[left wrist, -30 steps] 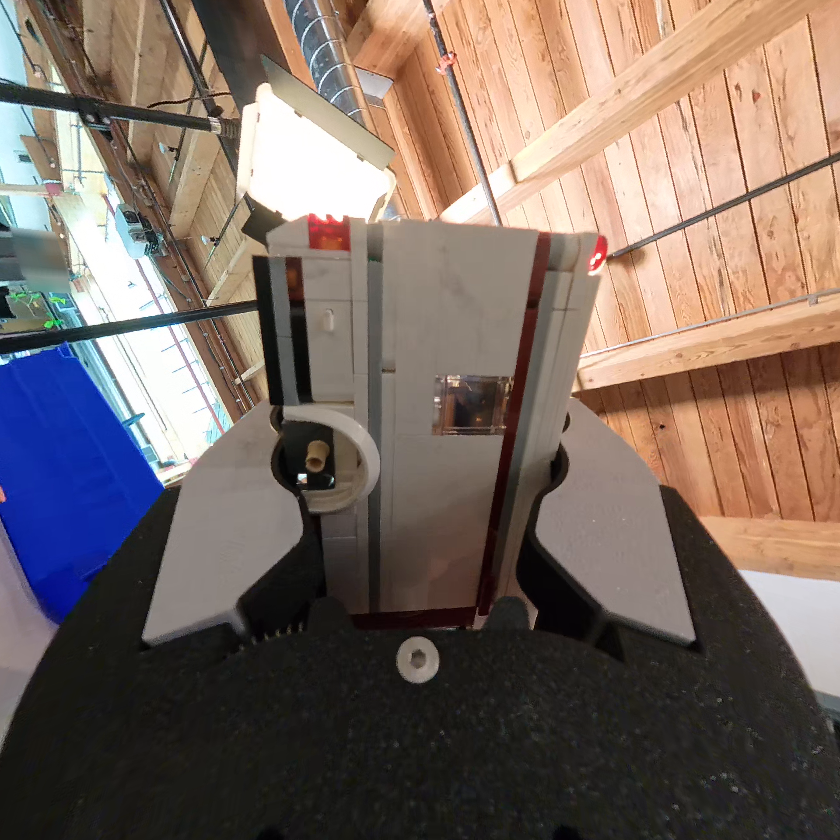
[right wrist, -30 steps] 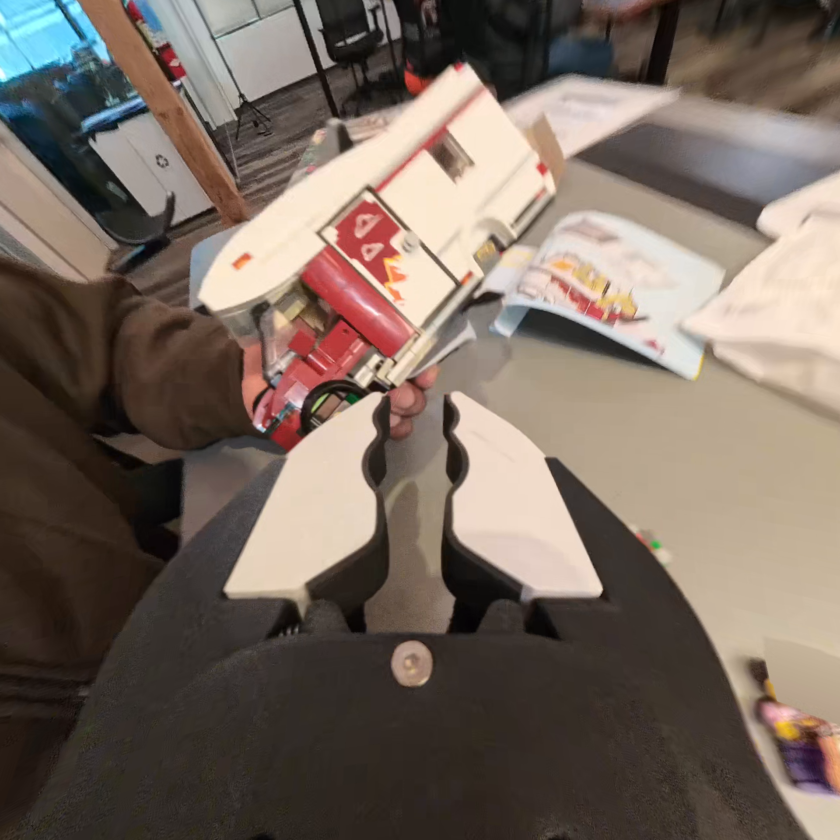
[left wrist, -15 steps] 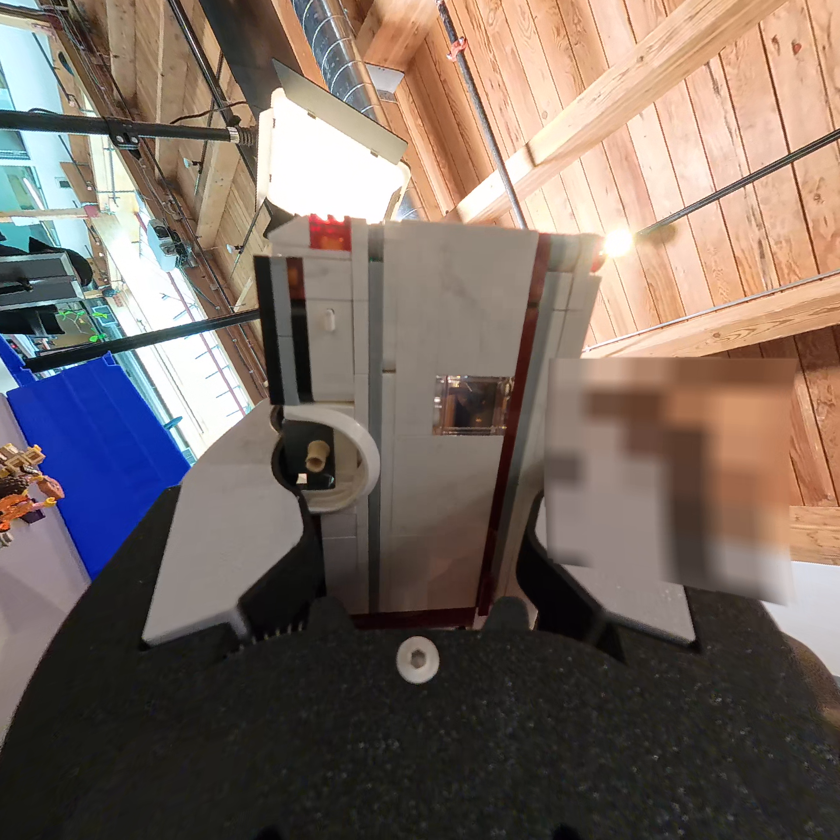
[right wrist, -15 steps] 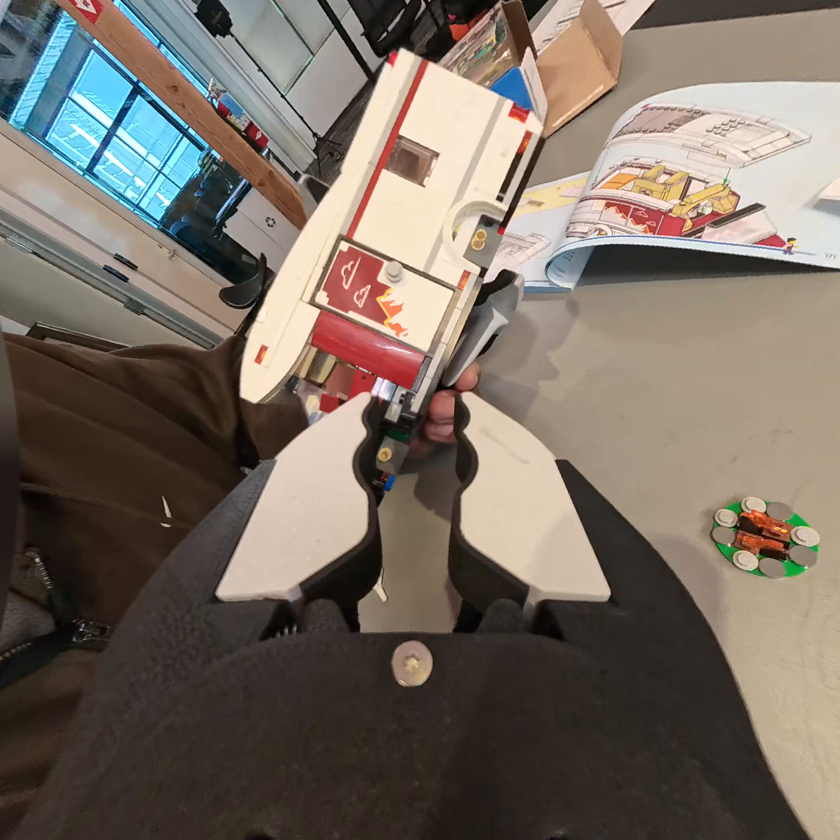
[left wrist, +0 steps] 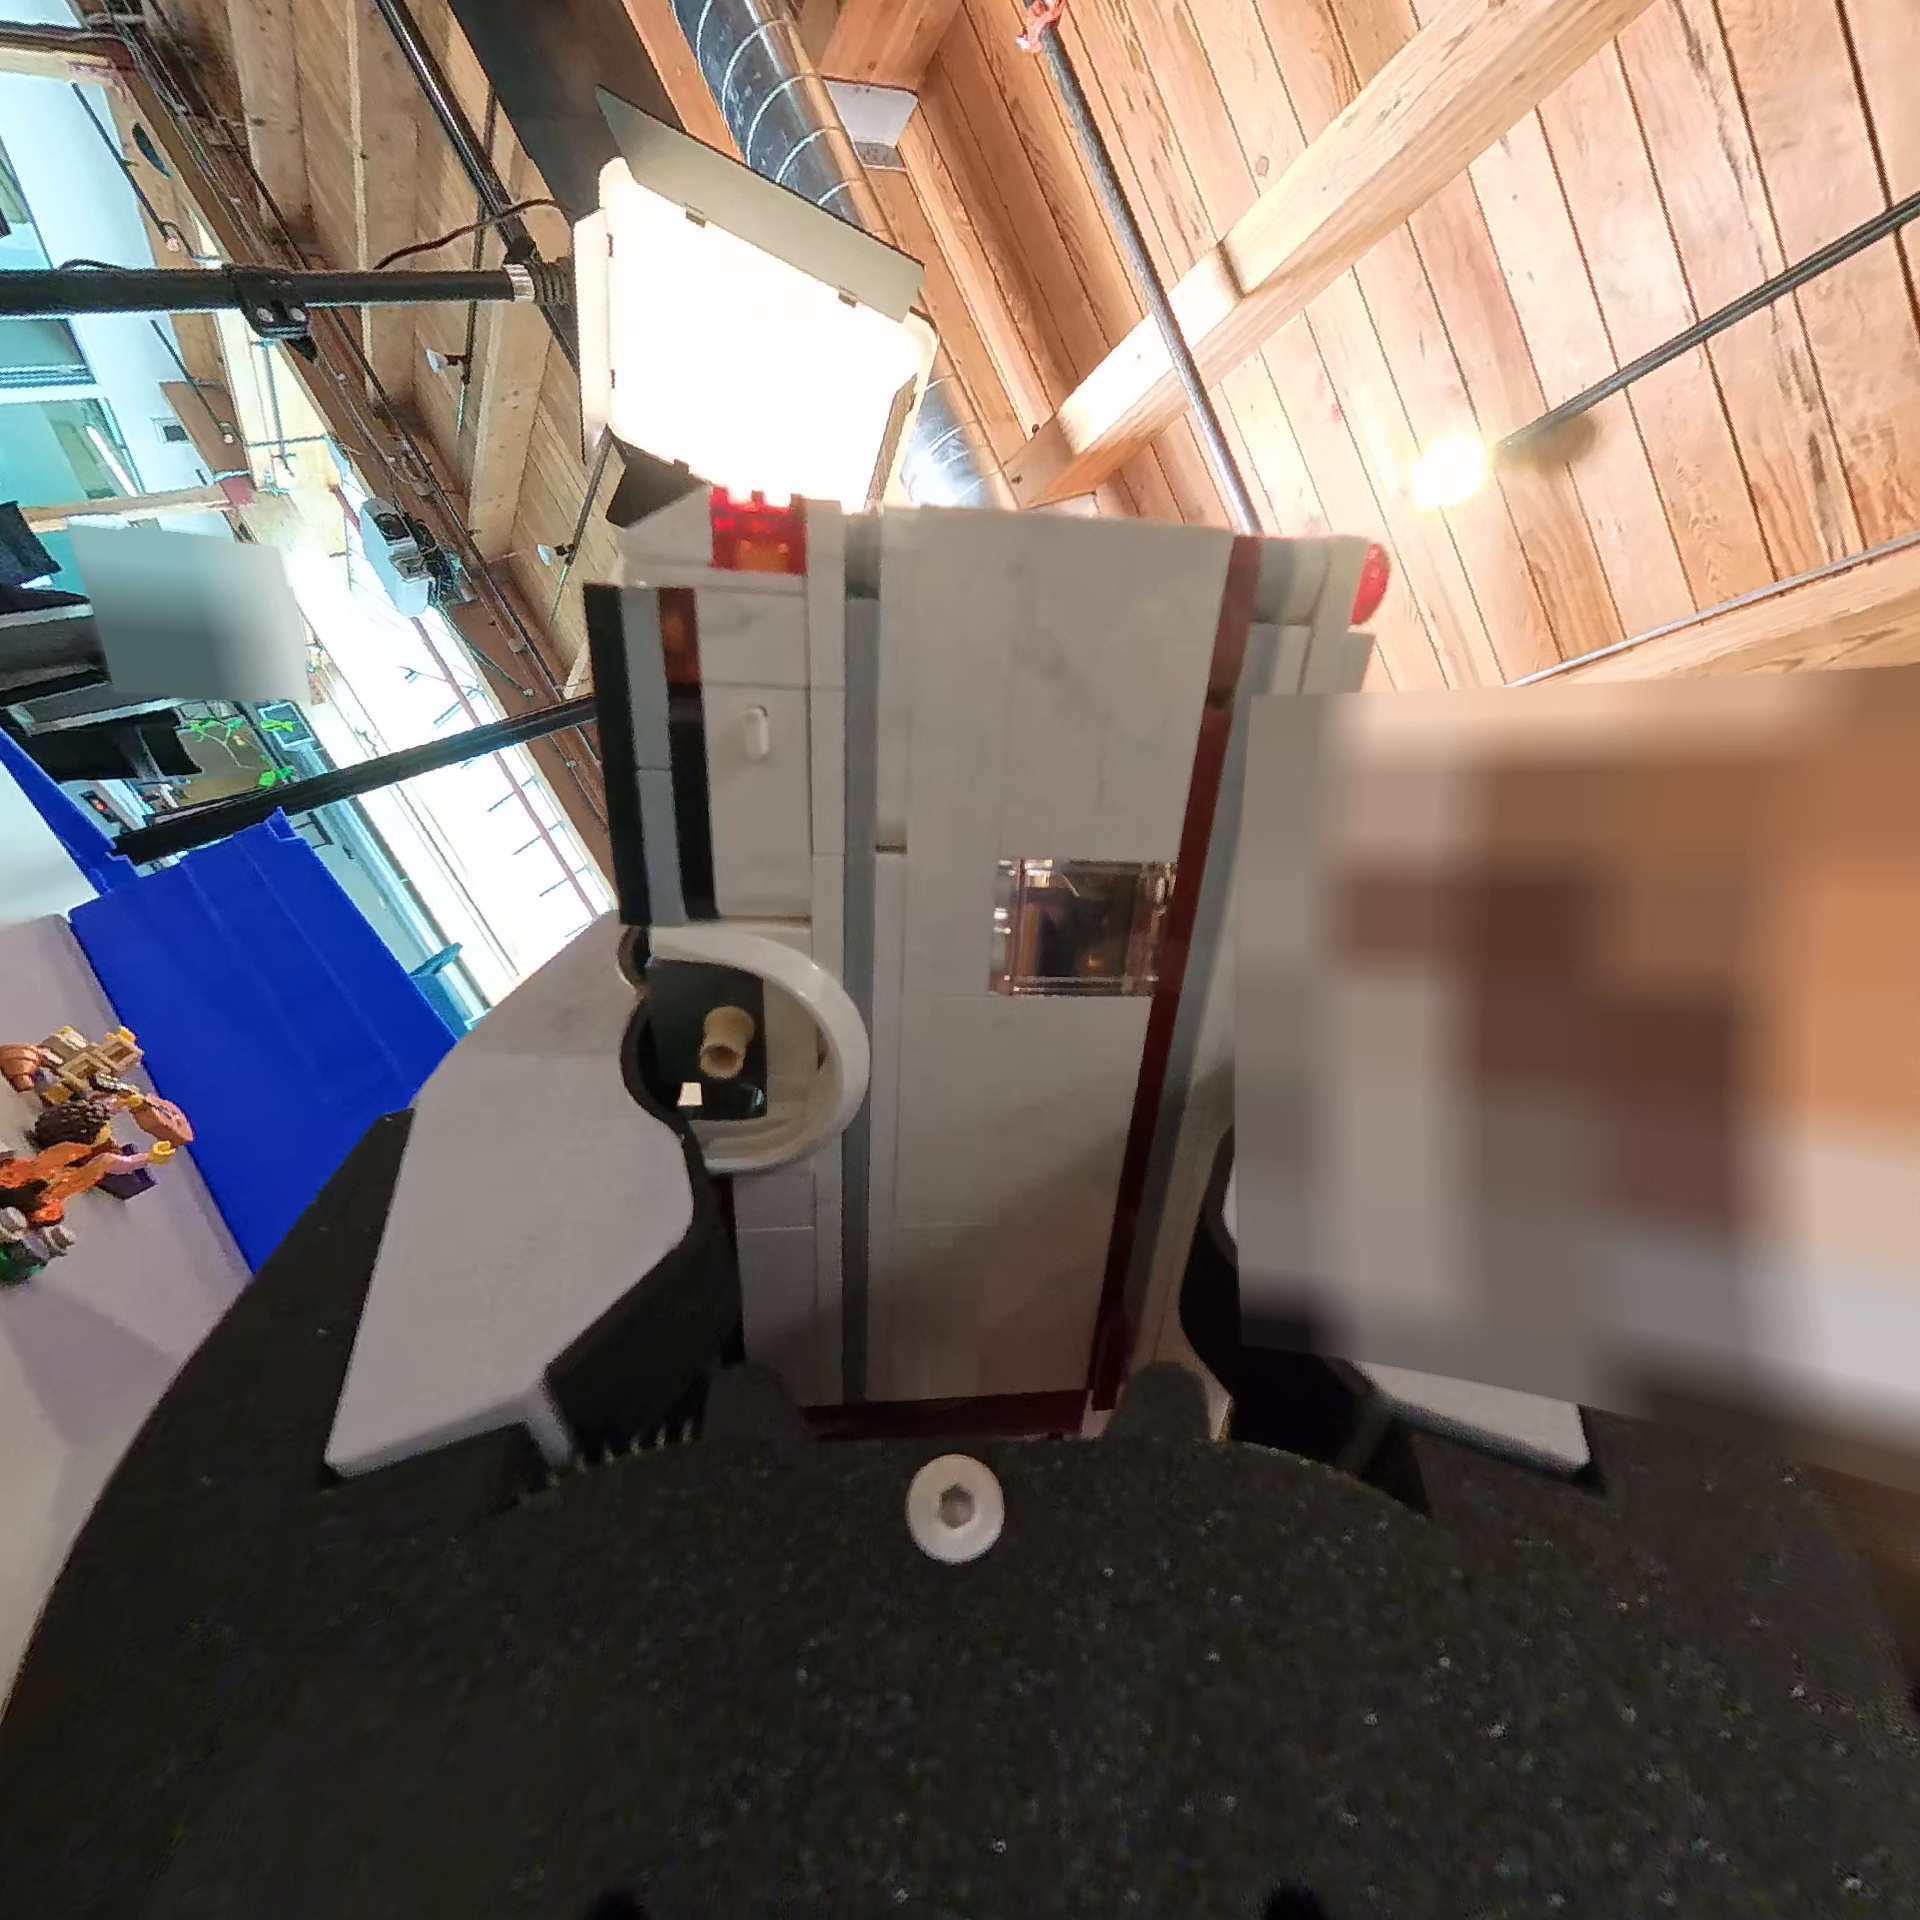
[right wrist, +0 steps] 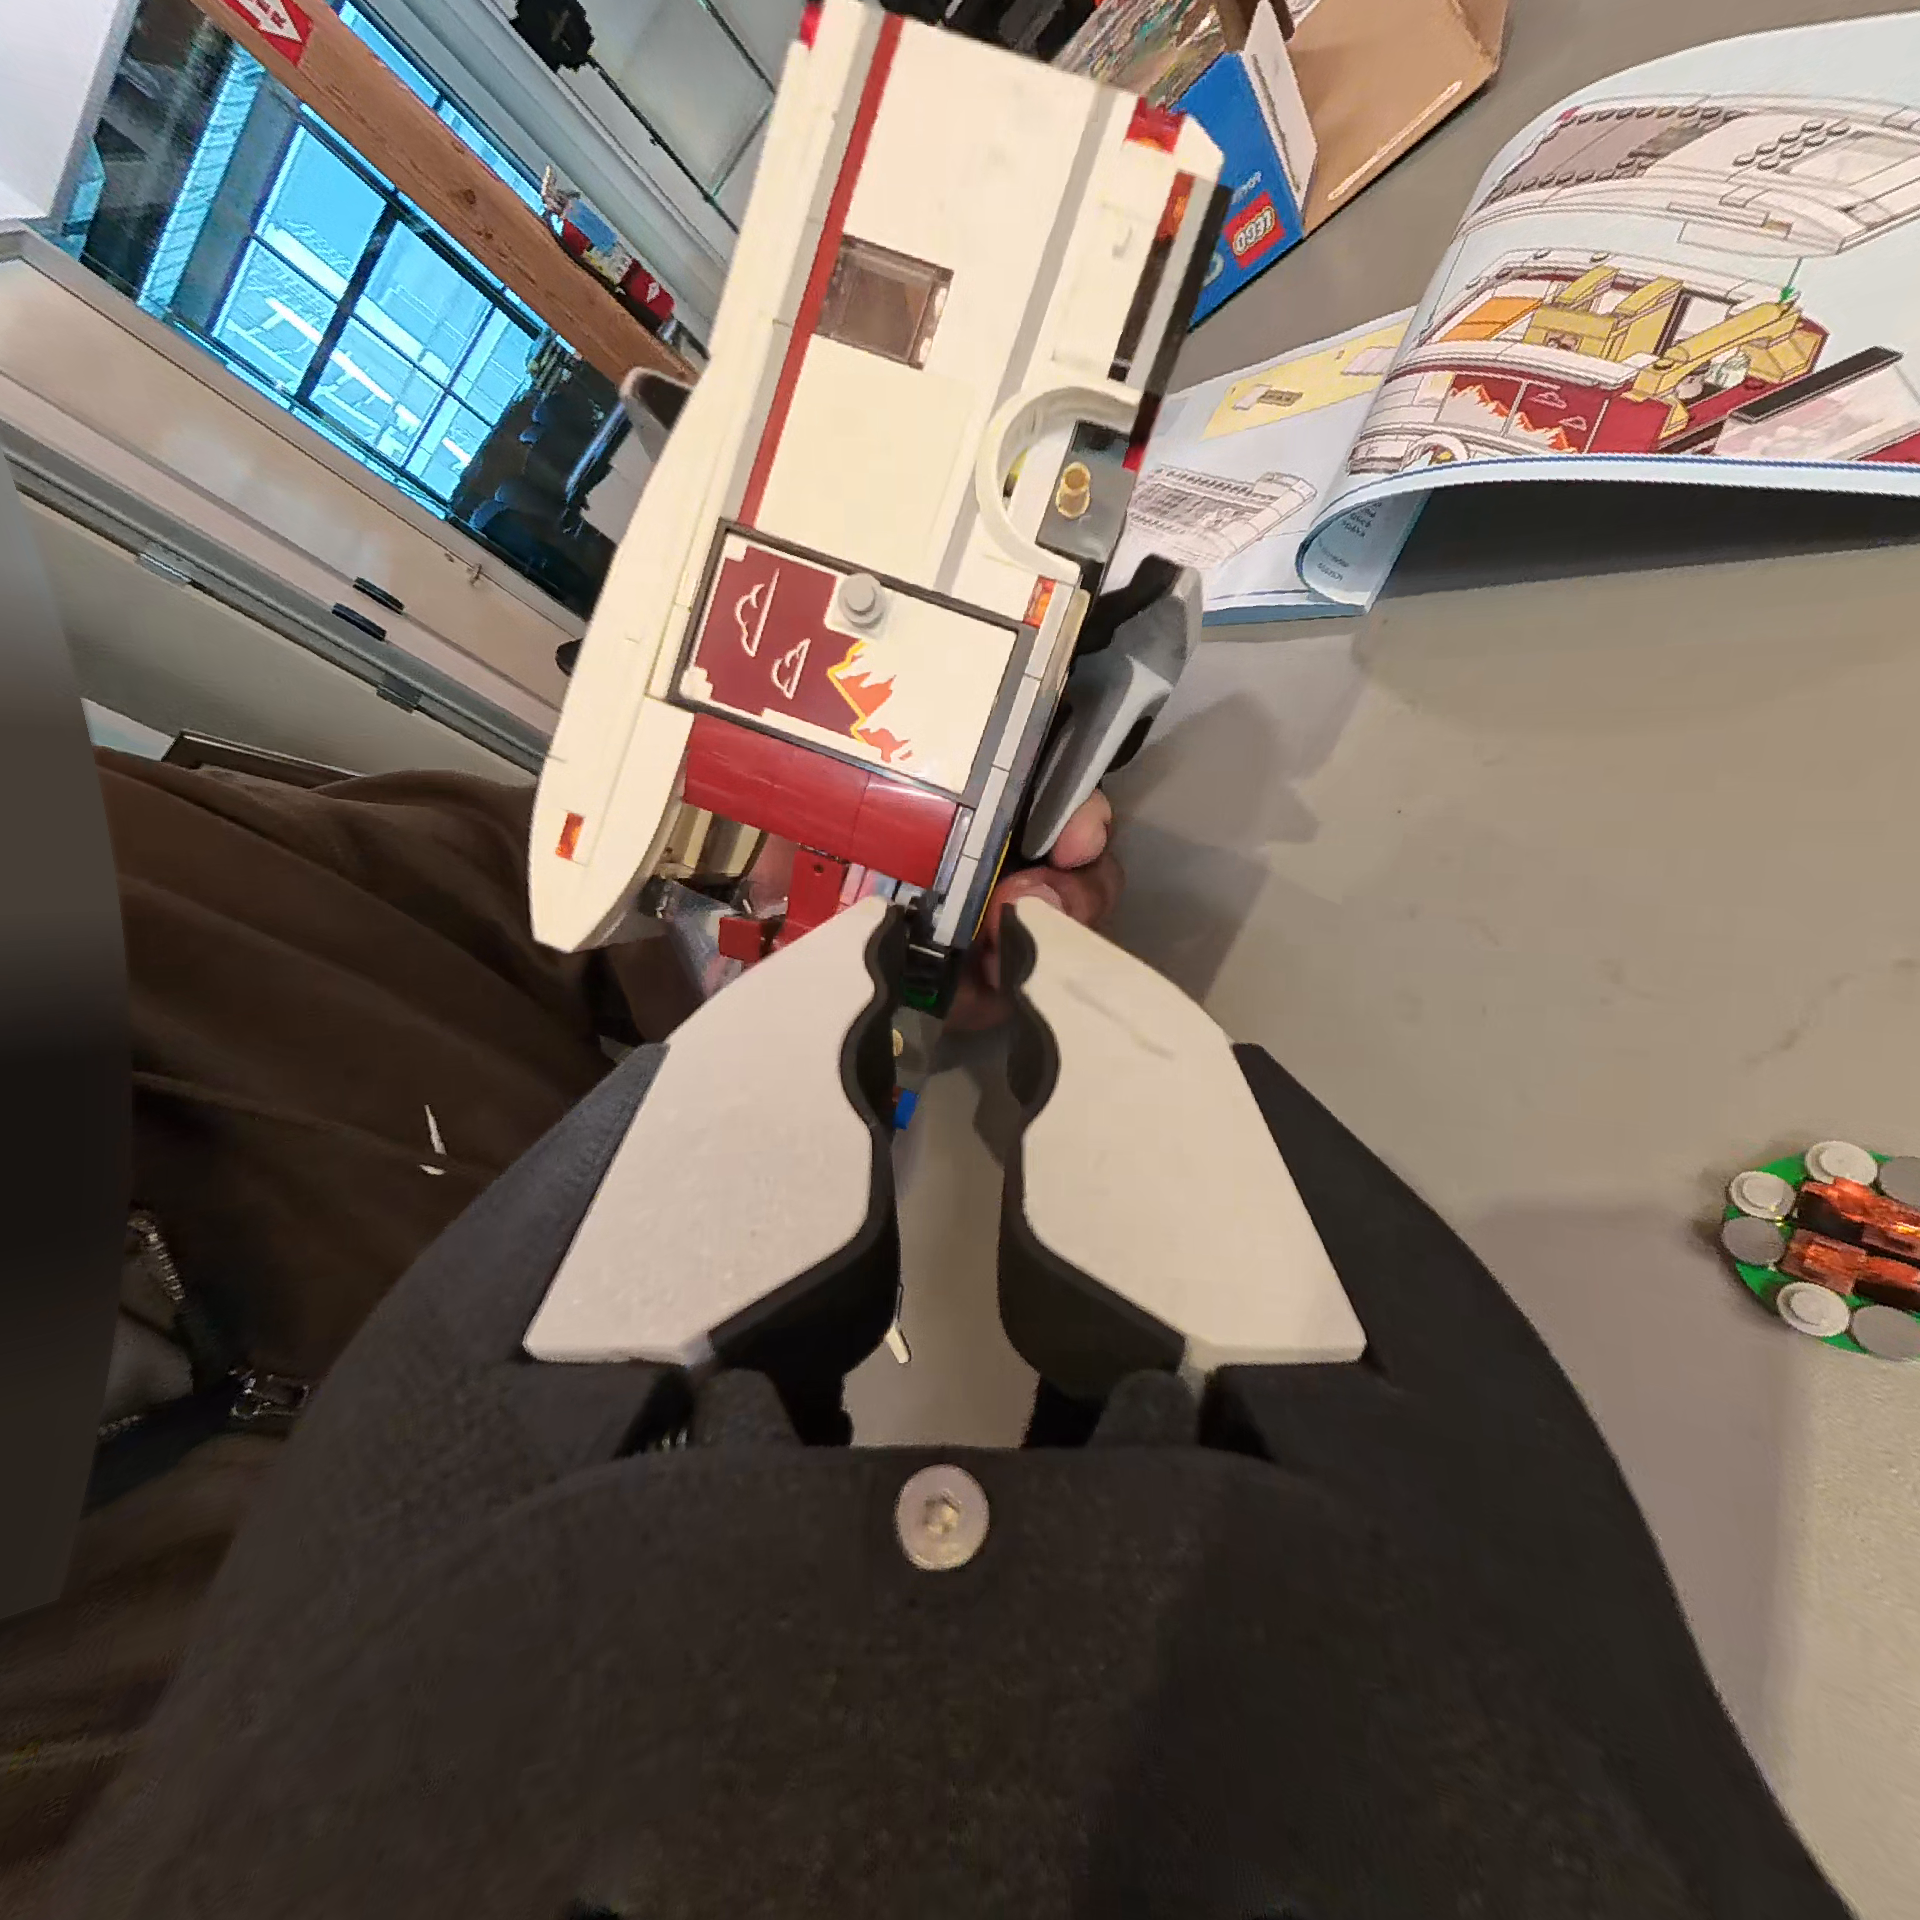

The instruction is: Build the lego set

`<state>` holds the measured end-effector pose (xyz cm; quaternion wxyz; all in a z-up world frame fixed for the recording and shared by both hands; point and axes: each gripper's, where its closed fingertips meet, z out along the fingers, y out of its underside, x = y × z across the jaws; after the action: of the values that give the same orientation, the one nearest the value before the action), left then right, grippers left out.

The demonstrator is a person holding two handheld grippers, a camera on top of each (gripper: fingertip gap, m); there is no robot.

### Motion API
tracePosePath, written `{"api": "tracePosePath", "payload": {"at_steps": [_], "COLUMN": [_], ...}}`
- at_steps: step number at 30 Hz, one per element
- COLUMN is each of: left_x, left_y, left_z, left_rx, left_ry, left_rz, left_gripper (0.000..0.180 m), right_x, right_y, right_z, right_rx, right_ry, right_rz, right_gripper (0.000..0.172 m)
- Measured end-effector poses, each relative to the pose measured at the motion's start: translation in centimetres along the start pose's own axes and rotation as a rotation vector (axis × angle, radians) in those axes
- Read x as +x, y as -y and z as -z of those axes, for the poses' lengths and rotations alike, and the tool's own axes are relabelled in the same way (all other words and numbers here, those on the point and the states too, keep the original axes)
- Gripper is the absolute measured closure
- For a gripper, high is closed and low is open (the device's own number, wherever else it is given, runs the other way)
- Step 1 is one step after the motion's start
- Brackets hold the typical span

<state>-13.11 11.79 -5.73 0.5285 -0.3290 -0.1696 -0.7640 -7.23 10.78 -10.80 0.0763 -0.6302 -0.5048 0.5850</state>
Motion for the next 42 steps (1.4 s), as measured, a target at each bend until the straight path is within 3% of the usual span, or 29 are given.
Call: {"api": "tracePosePath", "payload": {"at_steps": [22,32,35,42], "left_x": [0.7,0.1,-0.1,-0.5], "left_y": [-0.5,-0.2,0.1,-0.1], "left_z": [-0.3,-0.3,-0.1,-0.1], "left_rx": [-0.048,-0.038,-0.031,-0.039], "left_ry": [-0.023,0.006,0.031,0.051], "left_rz": [-0.033,-0.015,-0.027,-0.024], "left_gripper": [0.072,0.072,0.072,0.072], "right_x": [-0.5,-0.2,-0.1,0.5], "right_y": [-0.4,-0.1,-0.1,-0.4], "right_z": [-0.1,0.0,0.1,-0.3], "right_rx": [-0.001,0.032,0.034,0.032], "right_ry": [0.025,0.047,0.049,0.033], "right_rz": [0.134,0.105,0.101,0.064], "right_gripper": [0.161,0.159,0.147,0.153]}}
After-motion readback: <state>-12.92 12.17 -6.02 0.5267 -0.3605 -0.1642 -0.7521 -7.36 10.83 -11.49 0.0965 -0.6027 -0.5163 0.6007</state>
